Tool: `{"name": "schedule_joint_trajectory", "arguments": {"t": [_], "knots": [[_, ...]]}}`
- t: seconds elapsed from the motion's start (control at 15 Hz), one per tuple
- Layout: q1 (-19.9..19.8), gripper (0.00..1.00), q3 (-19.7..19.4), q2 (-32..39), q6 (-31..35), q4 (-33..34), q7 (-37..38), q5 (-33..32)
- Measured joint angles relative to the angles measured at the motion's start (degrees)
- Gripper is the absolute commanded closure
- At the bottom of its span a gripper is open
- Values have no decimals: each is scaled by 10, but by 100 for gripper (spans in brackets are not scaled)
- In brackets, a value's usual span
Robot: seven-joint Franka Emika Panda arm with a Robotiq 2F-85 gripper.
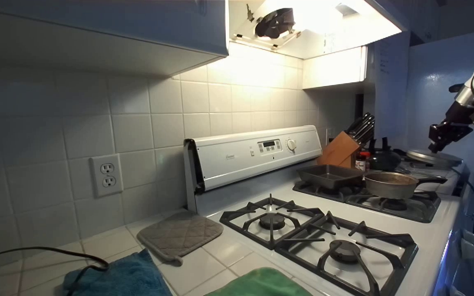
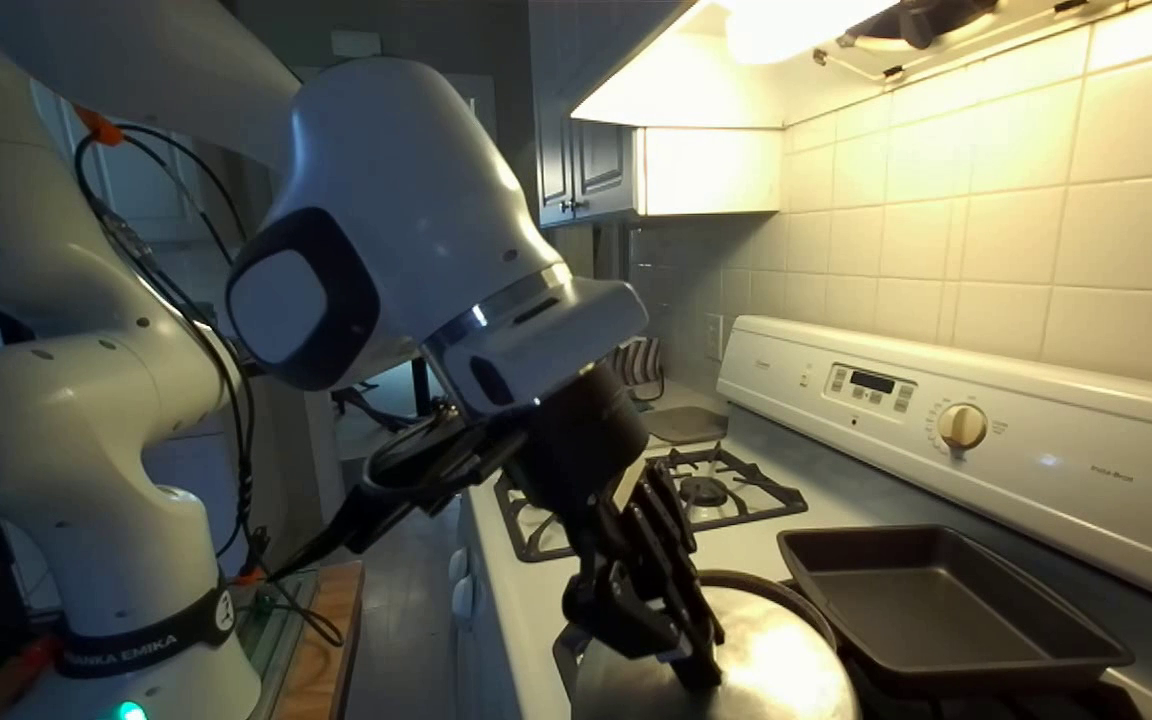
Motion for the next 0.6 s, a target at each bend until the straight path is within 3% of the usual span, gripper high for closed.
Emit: {"name": "schedule_joint_trajectory", "arguments": {"t": [0.6], "knots": [[27,94,-81,54,-1,62,-50,44]]}}
